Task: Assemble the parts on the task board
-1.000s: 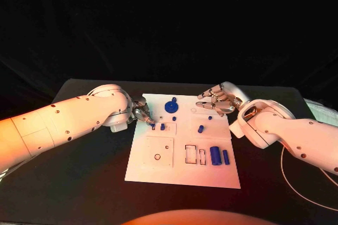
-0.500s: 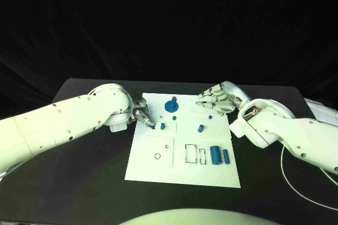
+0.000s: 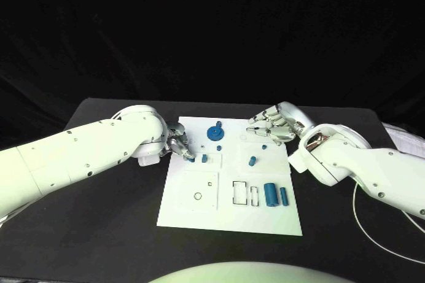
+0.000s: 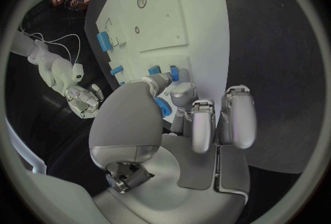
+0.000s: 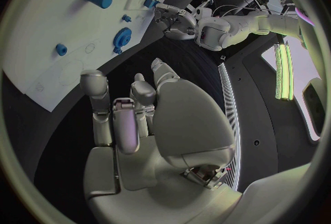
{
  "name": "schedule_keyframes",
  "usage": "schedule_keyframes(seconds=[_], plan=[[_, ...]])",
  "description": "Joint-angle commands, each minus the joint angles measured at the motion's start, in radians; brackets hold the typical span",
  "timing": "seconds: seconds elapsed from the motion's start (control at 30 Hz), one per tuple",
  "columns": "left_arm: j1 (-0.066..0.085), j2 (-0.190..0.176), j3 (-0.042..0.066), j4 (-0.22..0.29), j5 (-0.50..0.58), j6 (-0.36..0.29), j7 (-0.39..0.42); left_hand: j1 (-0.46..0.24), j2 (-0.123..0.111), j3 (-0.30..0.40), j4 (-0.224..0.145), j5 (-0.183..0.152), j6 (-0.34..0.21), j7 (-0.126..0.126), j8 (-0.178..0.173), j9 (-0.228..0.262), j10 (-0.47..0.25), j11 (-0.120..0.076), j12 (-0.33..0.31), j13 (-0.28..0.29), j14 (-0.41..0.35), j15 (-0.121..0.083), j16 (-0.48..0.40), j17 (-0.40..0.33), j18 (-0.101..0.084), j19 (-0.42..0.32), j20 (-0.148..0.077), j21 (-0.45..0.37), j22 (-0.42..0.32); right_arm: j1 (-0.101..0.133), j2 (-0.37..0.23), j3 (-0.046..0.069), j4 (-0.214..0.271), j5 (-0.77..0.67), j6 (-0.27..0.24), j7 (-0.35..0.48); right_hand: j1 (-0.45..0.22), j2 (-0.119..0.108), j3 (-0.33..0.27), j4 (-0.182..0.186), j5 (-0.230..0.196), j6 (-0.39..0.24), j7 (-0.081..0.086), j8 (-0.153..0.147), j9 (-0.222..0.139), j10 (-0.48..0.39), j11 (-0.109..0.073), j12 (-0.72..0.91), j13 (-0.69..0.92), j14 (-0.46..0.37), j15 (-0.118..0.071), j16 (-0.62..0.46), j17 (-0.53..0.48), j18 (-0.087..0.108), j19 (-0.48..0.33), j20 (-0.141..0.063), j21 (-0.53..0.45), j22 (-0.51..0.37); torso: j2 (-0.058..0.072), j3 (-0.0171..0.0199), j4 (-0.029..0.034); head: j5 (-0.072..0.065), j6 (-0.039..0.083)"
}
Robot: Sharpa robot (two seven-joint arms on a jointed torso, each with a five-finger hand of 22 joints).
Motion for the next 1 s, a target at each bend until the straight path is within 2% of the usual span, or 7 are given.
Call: schedule_keyframes(seconds=[0.03, 0.2, 0.23, 0.27, 0.33, 0.63, 1.0], plan=[[-0.004, 0.004, -0.003, 0.002, -0.008, 0.034, -0.002, 0.003, 0.002, 0.143, -0.147, 0.004, 0.007, 0.002, 0.003, 0.001, 0.006, 0.002, 0.003, 0.0, 0.106, 0.001, 0.003, 0.263, -0.007, 0.011, -0.001, 0.002, 0.101, -0.001, 0.0, 0.0, 0.001, -0.004, 0.012, 0.009, -0.006, 0.003, -0.002, 0.007, 0.005, 0.003, 0.001, 0.001, -0.001, -0.008, -0.002, -0.006, -0.001, 0.073, 0.001, -0.003, 0.122, 0.009, -0.006, -0.002, -0.004, -0.001, 0.0, 0.0003, 0.0009, 0.0, 0.0], [-0.004, 0.014, -0.003, -0.002, -0.008, 0.031, -0.002, -0.006, 0.001, 0.143, -0.146, 0.018, 0.013, 0.002, 0.001, -0.001, 0.012, 0.001, 0.01, 0.007, 0.106, 0.002, 0.003, 0.263, -0.008, 0.012, -0.001, 0.003, 0.102, -0.001, 0.001, 0.0, 0.002, -0.004, 0.012, 0.009, -0.006, 0.003, -0.002, 0.007, 0.005, 0.003, 0.001, 0.001, -0.001, -0.008, -0.002, -0.006, -0.001, 0.073, 0.001, -0.003, 0.122, 0.009, -0.006, -0.002, -0.004, -0.001, 0.0, 0.0006, 0.0003, 0.001, -0.001], [-0.004, 0.016, -0.003, -0.003, -0.008, 0.031, -0.002, -0.021, -0.002, 0.138, -0.142, 0.075, 0.02, 0.0, 0.0, -0.002, 0.017, -0.001, 0.012, 0.008, 0.106, 0.002, 0.003, 0.263, -0.008, 0.012, -0.001, 0.003, 0.103, -0.001, 0.002, 0.0, 0.001, -0.004, 0.012, 0.009, -0.006, 0.003, -0.002, 0.007, 0.005, 0.003, 0.001, 0.001, -0.001, -0.008, -0.002, -0.006, -0.001, 0.073, 0.001, -0.003, 0.122, 0.009, -0.006, -0.002, -0.004, -0.001, 0.0, 0.0007, 0.0001, 0.002, -0.001], [-0.004, 0.018, -0.004, -0.004, -0.008, 0.031, -0.003, -0.03, -0.004, 0.129, -0.14, 0.103, 0.024, -0.003, 0.0, -0.003, 0.021, -0.001, 0.015, 0.011, 0.106, 0.0, 0.003, 0.263, -0.008, 0.013, -0.002, 0.005, 0.105, -0.001, 0.002, 0.0, 0.001, -0.004, 0.012, 0.009, -0.006, 0.003, -0.002, 0.007, 0.005, 0.003, 0.001, 0.001, -0.001, -0.008, -0.002, -0.006, -0.001, 0.073, 0.001, -0.003, 0.122, 0.009, -0.006, -0.002, -0.004, -0.001, 0.0, 0.001, 0.0002, 0.003, -0.001], [-0.004, 0.022, -0.004, -0.007, -0.008, 0.032, -0.006, -0.049, 0.006, 0.113, -0.129, 0.117, 0.033, -0.007, 0.0, -0.004, 0.03, -0.004, 0.027, 0.023, 0.106, -0.001, 0.003, 0.263, -0.01, 0.018, -0.003, 0.012, 0.113, -0.001, 0.003, 0.0, 0.001, -0.004, 0.012, 0.009, -0.006, 0.003, -0.002, 0.007, 0.005, 0.003, 0.001, 0.001, -0.001, -0.008, -0.002, -0.006, -0.001, 0.073, 0.001, -0.003, 0.122, 0.009, -0.006, -0.002, -0.004, -0.001, 0.0, 0.0011, 0.0002, 0.003, -0.001], [-0.003, 0.039, -0.004, -0.018, -0.008, 0.053, -0.029, -0.119, 0.03, 0.049, -0.085, 0.119, 0.065, -0.02, -0.012, -0.018, 0.048, -0.013, 0.051, 0.051, 0.106, -0.01, 0.003, 0.263, -0.016, 0.032, -0.01, 0.031, 0.135, -0.001, 0.003, 0.0, 0.002, -0.004, 0.013, 0.009, -0.006, 0.004, -0.001, 0.008, 0.007, 0.004, 0.001, 0.001, -0.001, -0.008, -0.002, -0.006, -0.002, 0.073, 0.001, -0.003, 0.122, 0.009, -0.006, -0.002, -0.005, -0.002, 0.001, 0.0012, -0.001, 0.004, -0.003], [-0.003, 0.048, -0.004, -0.028, -0.008, 0.059, -0.048, -0.149, 0.041, 0.007, -0.068, 0.119, 0.084, -0.025, -0.024, -0.029, 0.055, -0.018, 0.057, 0.06, 0.106, -0.014, 0.003, 0.263, -0.018, 0.037, -0.014, 0.038, 0.143, -0.001, 0.003, 0.0, 0.002, -0.004, 0.012, 0.009, -0.006, 0.004, -0.001, 0.008, 0.007, 0.004, 0.001, 0.001, -0.001, -0.008, -0.002, -0.006, -0.002, 0.073, 0.001, -0.003, 0.122, 0.009, -0.006, -0.002, -0.005, -0.002, 0.001, 0.0005, 0.0002, 0.002, -0.005]])
